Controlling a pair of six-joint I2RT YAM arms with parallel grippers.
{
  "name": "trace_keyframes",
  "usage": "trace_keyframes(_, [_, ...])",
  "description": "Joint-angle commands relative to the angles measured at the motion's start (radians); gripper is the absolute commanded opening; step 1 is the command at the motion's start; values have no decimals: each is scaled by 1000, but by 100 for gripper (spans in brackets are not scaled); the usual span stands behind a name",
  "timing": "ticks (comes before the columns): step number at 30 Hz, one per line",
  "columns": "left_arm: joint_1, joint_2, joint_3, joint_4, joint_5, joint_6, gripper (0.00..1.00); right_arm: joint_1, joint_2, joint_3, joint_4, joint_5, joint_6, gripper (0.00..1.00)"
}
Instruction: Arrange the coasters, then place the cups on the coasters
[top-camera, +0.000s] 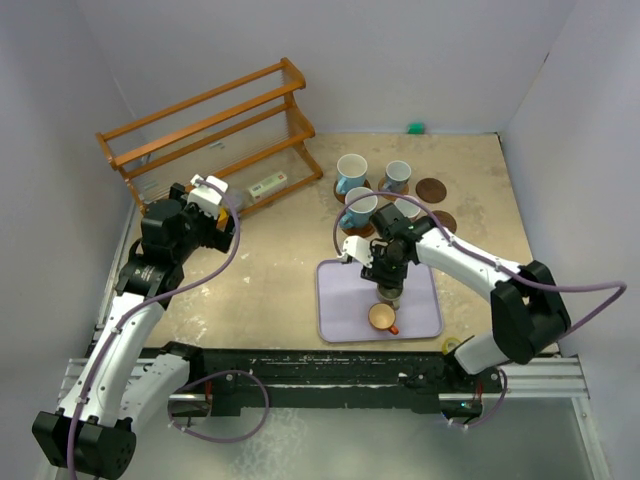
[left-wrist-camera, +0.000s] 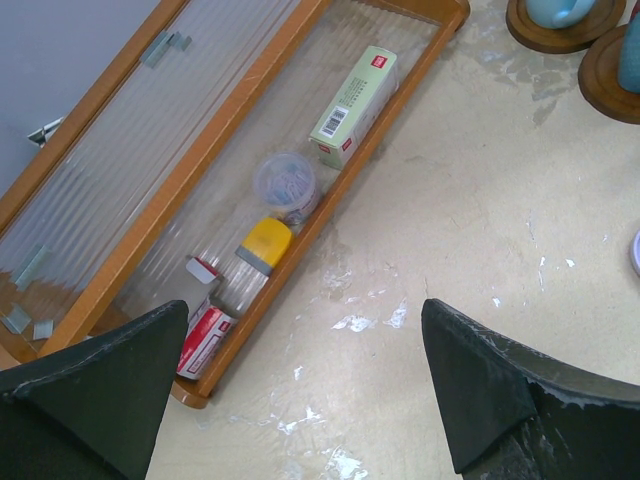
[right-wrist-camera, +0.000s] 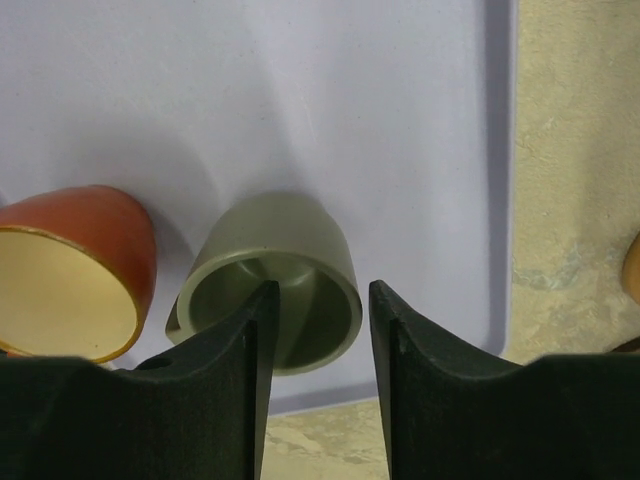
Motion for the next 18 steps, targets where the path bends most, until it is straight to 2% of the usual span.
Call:
trace_keyframes(1, [12, -15, 20, 34, 27, -8, 96, -3, 34, 44, 9, -1, -24, 41])
trace_keyframes(10, [13, -16, 20, 33, 31, -13, 96, -6, 54, 48, 4, -10, -33, 17])
trace_keyframes(18, [19, -15, 2, 41, 40, -14, 96, -25, 56, 35, 19, -4, -34, 6])
